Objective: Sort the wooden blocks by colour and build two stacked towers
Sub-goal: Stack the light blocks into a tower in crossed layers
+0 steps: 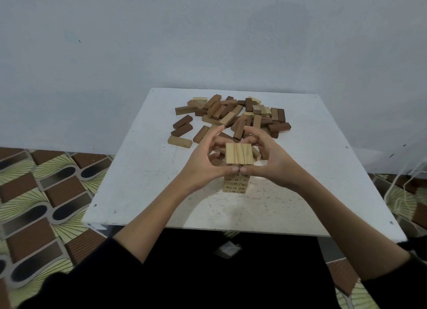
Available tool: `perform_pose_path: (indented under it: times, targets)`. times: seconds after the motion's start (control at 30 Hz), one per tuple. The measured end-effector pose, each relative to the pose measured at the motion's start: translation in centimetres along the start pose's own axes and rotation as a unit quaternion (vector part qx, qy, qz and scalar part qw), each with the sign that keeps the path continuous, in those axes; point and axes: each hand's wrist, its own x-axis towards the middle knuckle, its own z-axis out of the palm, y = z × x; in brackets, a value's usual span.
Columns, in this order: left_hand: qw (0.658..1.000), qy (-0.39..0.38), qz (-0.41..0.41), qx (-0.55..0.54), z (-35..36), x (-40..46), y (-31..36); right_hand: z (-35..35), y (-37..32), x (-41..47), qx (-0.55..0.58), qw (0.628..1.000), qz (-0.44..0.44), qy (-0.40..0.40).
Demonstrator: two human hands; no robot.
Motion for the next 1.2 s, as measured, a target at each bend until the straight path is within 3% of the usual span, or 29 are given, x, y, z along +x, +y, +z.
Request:
perform_pose_path:
  times: [0.1, 0.23, 0.4, 0.73, 1.2]
  targets:
    - [0.999, -0.009, -0.020, -0.029, 0.0, -0.3, 0.1, 0.0, 0.0, -0.3, 0.067, 0.997, 0.022, -0.014]
    - [0.989, -0.022, -0.078, -0.122, 1.2, -0.1, 1.0, 1.5, -0.7, -0.6, 0.146, 0.985, 0.077, 0.037]
    - [0.974, -0.008, -0.138, -0.180, 2.6, 0.3, 1.1, 3.6, -1.2, -0.2, 0.292, 0.942, 0.135, 0.093]
    - [0.960, 0.001, -0.178, -0.218, 3.2, 0.3, 1.4, 4.1, -1.1, -0.3, 0.312, 0.938, 0.125, 0.089]
    - [0.953, -0.035, -0.169, -0.247, 3.6, -0.2, 1.6, 4.6, -1.2, 0.0, 0.352, 0.919, 0.150, 0.091]
